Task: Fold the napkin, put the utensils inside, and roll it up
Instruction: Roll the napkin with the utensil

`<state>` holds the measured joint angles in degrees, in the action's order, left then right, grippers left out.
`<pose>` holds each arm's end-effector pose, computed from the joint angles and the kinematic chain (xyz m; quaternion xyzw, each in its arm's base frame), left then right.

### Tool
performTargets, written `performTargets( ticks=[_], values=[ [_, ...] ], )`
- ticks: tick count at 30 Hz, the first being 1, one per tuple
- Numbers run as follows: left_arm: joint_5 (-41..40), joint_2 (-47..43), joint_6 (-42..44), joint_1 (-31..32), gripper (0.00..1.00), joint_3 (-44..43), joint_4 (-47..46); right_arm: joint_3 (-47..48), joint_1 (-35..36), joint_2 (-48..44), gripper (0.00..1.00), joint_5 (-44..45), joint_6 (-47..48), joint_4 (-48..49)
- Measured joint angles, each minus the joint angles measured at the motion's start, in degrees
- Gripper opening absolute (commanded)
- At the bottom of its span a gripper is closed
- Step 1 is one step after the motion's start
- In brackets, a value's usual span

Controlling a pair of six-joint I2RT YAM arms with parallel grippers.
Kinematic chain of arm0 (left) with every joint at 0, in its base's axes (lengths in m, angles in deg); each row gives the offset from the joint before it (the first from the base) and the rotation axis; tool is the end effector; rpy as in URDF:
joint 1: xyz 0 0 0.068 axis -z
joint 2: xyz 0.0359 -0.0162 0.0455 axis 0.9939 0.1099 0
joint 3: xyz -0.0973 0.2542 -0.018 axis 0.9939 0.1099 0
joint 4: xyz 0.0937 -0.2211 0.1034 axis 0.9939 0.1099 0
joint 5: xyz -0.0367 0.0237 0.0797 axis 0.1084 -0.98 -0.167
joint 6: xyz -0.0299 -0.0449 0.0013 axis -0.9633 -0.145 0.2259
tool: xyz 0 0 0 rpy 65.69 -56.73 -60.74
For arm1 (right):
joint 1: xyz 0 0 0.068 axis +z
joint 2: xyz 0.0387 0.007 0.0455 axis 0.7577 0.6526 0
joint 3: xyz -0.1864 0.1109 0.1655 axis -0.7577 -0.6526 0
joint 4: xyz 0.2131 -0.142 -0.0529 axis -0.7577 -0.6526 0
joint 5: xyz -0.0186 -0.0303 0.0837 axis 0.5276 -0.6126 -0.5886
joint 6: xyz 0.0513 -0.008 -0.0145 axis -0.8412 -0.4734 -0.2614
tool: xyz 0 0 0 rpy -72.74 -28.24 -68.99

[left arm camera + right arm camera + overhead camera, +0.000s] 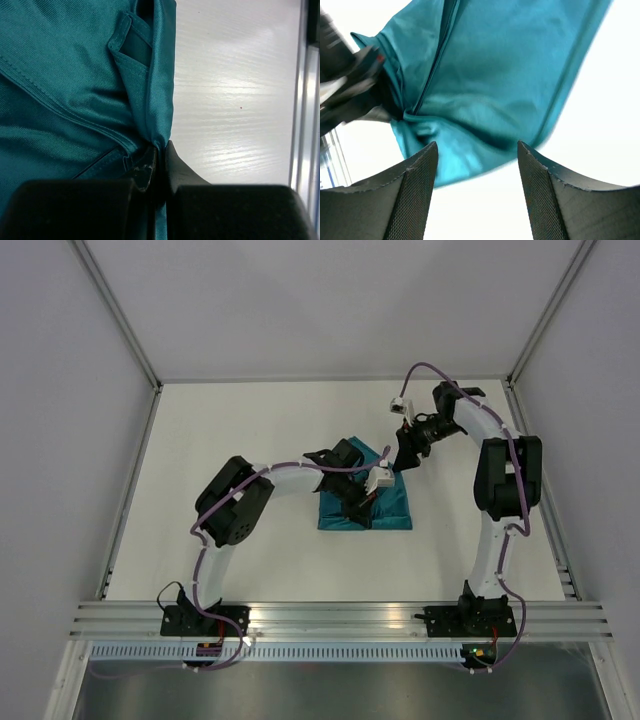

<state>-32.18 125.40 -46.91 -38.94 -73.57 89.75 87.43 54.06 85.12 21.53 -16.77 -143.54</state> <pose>0.2873 -0.3199 0.1345 0.5723 0.6961 -0.4055 0.1535 0.4168 0.0621 0.1926 -0.4275 0.8005 0.3787 0.1816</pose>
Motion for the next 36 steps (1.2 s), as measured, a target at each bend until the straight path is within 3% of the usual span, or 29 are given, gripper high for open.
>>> performTargets(
  ticks=[9,13,17,28,32,35,36],
  values=[
    [8.1,6.4,-5.2,-2.0,0.02,-7.5,8.8,-30.3,-0.6,-27.7,0.71,3.0,-0.2,17.1],
    [10.5,9.0,-6.9,-2.7,0.02,-10.5,12.0,-47.6,7.3,-40.3,0.71,10.6,-0.2,28.8],
    [12.7,11.1,-8.4,-3.3,0.02,-12.7,14.2,-59.1,18.0,-46.2,0.71,16.9,-0.3,38.1],
    [17.2,13.5,-11.2,-4.2,0.02,-13.7,16.8,-66.2,30.1,-47.0,0.72,30.4,-0.9,54.6],
    [18.1,13.9,-11.6,-4.4,0.02,-13.7,17.5,-67.6,33.0,-45.9,0.67,33.2,-0.9,57.1],
    [18.6,14.1,-11.6,-4.6,0.02,-13.7,17.7,-67.8,33.9,-44.9,0.58,34.5,-0.6,58.6],
    [18.7,14.1,-11.6,-4.6,0.03,-13.7,17.8,-67.8,34.0,-44.6,0.46,34.7,-0.6,59.0]
  ],
)
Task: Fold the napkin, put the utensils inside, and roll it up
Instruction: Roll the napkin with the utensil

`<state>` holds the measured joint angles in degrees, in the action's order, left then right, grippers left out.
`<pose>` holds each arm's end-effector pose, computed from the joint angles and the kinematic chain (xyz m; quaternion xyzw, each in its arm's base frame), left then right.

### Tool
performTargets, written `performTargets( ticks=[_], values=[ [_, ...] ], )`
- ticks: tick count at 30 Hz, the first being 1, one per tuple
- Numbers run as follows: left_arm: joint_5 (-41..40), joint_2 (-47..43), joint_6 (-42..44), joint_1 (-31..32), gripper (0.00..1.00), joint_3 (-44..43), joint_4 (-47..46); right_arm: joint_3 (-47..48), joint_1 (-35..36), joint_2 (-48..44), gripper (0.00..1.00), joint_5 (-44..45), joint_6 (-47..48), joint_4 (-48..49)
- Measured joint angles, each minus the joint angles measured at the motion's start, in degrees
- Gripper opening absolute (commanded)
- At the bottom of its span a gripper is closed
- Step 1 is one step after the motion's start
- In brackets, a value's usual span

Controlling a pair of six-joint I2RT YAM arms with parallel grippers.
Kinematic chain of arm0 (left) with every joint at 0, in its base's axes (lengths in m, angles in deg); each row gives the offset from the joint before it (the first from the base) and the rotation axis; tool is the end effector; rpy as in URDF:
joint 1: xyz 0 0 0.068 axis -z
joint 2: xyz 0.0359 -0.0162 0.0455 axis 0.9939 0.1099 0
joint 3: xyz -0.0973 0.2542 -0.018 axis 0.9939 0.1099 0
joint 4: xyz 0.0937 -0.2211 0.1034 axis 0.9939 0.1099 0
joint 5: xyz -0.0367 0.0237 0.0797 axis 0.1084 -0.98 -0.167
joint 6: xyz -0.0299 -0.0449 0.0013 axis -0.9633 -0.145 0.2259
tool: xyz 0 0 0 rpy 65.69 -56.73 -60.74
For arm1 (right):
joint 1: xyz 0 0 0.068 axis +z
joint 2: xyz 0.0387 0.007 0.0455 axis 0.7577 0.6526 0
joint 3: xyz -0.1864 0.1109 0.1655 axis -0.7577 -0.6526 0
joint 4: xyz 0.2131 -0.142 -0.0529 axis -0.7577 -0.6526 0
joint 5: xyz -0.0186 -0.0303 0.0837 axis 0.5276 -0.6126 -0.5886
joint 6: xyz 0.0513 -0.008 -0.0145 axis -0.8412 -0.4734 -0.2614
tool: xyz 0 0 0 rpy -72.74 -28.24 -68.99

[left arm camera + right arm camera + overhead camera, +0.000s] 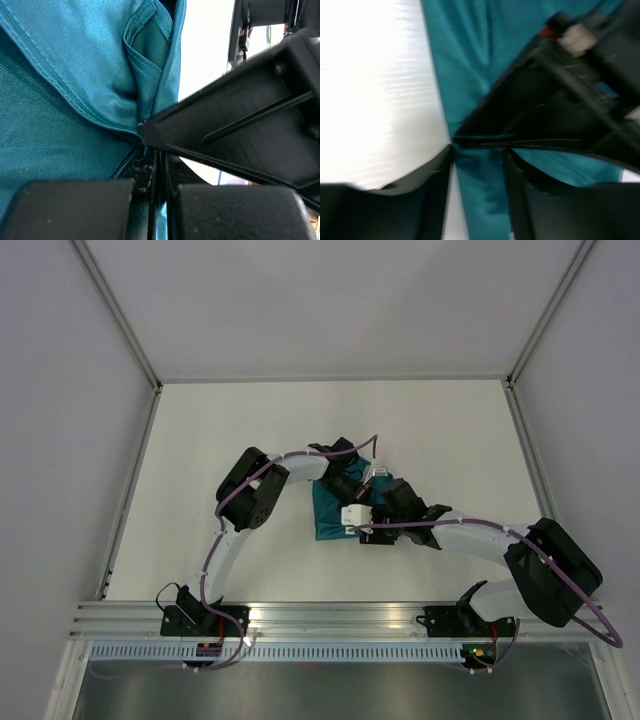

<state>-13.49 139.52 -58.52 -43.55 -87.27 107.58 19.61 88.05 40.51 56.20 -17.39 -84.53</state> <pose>0.3218 -0.3129 0.0911 -0.4060 -0.7458 0.5250 0.0580 0.1893 0.1638 0.1507 -0.6829 0.6416 0.0915 0.3371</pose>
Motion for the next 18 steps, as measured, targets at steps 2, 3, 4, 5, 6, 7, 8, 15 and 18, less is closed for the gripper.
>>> performTargets(
  ticks=[2,3,4,5,6,7,8,15,18],
  values=[
    [0.0,0.0,0.0,-0.2,0.18,0.0,0.0,-0.1,0.3,0.3,0.31,-0.6,0.0,-0.5],
    [-0.1,0.0,0.0,-0.4,0.22,0.0,0.0,-0.1,0.5,0.5,0.29,-0.5,0.1,-0.7],
    [-0.1,0.0,0.0,-0.6,0.27,0.0,0.2,0.0,0.6,0.7,0.27,-0.5,0.2,-0.5],
    [-0.1,0.0,0.0,-0.8,0.29,0.0,0.3,0.1,0.6,0.9,0.25,-0.5,0.4,-0.5],
    [0.1,-0.1,0.0,-0.9,0.31,0.0,0.5,0.2,0.6,1.1,0.24,-0.5,0.4,-0.5],
    [0.2,-0.2,-0.1,-1.0,0.33,0.0,0.6,0.4,0.5,1.4,0.24,-0.5,0.5,-0.7],
    [0.1,-0.4,-0.1,-1.0,0.34,0.1,0.6,0.6,0.5,1.6,0.21,-0.4,0.6,-0.8],
    [-3.5,-4.3,-1.2,-1.7,0.49,1.6,-1.1,3.4,-0.2,3.8,0.20,-0.9,1.6,-3.6],
    [-6.1,-6.8,-1.9,-2.1,0.46,2.7,-3.5,5.4,-0.7,5.0,0.18,-1.9,2.3,-6.1]
  ],
)
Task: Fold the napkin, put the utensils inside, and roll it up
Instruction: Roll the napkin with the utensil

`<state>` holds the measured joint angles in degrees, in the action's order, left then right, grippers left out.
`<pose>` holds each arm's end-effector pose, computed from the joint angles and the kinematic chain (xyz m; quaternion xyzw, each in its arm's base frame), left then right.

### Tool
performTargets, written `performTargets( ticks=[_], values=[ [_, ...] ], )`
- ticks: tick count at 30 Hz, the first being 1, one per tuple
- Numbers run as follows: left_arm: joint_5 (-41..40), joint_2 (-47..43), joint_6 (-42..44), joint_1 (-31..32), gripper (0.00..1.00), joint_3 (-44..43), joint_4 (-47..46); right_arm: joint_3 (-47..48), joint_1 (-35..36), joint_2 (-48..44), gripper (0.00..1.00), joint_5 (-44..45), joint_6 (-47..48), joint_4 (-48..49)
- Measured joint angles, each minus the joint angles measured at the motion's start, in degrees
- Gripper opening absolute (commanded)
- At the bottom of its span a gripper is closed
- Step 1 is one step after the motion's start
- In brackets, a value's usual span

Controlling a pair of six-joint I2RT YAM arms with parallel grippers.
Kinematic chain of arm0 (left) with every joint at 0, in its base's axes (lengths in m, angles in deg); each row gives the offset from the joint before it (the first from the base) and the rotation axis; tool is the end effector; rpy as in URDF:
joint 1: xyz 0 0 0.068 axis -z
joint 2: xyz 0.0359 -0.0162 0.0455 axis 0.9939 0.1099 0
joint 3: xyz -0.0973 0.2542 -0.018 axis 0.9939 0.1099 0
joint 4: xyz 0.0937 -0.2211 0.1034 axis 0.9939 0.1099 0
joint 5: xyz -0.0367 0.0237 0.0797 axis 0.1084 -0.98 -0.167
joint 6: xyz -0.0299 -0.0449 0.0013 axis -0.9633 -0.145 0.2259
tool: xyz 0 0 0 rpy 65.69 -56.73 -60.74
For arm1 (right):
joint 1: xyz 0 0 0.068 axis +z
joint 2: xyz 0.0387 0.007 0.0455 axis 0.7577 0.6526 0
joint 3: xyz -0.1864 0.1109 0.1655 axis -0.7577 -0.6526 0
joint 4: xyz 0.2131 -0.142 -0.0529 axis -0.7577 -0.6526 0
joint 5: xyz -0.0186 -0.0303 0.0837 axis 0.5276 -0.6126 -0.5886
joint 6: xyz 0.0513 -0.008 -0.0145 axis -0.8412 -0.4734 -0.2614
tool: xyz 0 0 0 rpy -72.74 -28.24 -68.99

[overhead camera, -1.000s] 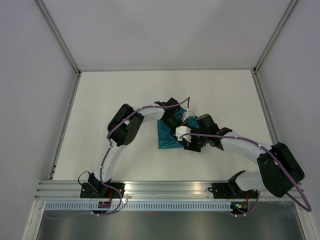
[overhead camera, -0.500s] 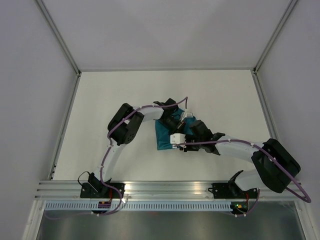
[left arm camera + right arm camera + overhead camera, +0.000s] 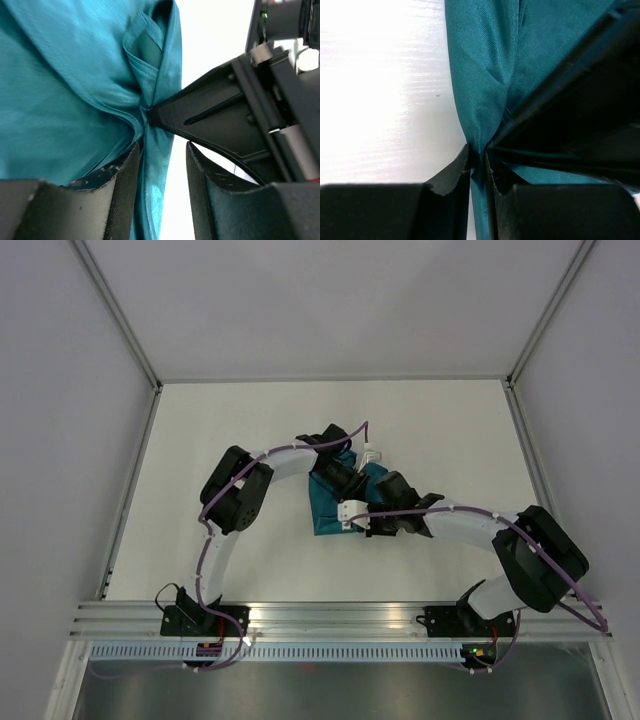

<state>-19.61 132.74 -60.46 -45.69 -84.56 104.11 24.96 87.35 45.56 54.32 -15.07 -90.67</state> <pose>0.3323 -0.2974 0.1279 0.4117 0.7670 -0.4920 0.0134 0.2021 0.1714 0.1489 -0.7000 0.6425 0.1060 0.2931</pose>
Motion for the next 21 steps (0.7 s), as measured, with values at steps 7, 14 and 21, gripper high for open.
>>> performTargets(
  ticks=[7,14,21],
  values=[
    [-4.5,-6.8,-8.9,-2.5,0.26,5.2,-11.4,7.1,-2.6,4.9,0.18,-4.7,1.8,-8.4],
    [-12.9,-18.7,-17.5,-9.8,0.12,16.8,-24.3,14.4,-6.0,10.4,0.18,-10.6,3.8,-17.4],
    [-24.7,-32.7,-21.3,-11.1,0.14,28.4,-36.6,24.9,-8.9,18.9,0.17,-15.9,6.7,-29.5]
  ],
)
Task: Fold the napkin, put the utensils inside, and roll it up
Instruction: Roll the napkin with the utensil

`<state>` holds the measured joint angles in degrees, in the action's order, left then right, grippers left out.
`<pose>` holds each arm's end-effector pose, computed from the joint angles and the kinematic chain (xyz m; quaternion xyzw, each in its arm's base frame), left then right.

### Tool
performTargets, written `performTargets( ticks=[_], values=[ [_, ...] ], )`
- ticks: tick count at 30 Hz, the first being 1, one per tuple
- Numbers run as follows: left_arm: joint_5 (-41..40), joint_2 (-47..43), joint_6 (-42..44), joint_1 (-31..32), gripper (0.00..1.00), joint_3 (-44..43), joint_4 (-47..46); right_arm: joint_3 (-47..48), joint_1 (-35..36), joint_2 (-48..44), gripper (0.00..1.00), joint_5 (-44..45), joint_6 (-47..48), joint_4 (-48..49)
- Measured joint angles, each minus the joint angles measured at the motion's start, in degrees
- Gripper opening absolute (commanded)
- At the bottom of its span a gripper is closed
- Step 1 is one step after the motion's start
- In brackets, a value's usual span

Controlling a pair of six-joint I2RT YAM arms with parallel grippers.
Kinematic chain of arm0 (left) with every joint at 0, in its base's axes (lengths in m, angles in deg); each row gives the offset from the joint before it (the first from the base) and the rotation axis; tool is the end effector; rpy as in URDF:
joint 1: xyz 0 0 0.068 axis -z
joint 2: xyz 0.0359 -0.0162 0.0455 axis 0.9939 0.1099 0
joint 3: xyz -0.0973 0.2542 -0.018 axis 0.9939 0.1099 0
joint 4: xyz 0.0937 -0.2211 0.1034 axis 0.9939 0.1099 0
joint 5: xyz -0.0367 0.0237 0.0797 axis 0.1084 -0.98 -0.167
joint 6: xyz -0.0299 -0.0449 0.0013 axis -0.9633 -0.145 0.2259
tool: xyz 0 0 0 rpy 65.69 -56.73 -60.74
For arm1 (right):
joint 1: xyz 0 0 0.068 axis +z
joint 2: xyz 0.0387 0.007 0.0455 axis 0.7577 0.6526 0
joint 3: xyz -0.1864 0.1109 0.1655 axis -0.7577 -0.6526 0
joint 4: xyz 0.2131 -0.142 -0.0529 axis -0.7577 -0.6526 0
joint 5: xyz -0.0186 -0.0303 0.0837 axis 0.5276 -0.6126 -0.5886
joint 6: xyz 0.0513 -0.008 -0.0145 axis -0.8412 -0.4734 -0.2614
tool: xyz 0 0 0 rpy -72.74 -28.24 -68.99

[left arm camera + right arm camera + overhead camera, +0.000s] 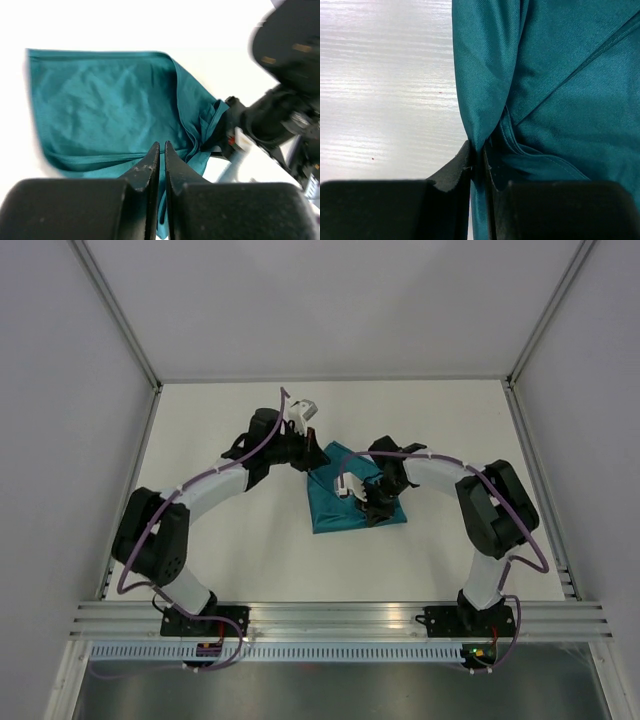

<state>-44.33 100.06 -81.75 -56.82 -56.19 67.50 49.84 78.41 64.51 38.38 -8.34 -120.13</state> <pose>0.3260 -0.1864 0.2375 0.2392 0.8124 -0.3890 0.3626 0.2724 0.1739 0.1541 -0.6789 0.6739 0.2524 0.1454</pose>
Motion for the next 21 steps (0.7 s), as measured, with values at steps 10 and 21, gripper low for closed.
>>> performTargets(
  ticks=[10,21],
  values=[
    [-13.7,-14.7,2.4,2.2,0.18,8.3,-7.6,17.7,-4.2,15.1,0.17,-6.9,3.4,-19.1],
    [-36.5,-22.3,20.0,23.4,0.42,18.3,-11.4,33.0,-5.3,27.7,0.17,-9.0,3.7,-35.3]
  ],
)
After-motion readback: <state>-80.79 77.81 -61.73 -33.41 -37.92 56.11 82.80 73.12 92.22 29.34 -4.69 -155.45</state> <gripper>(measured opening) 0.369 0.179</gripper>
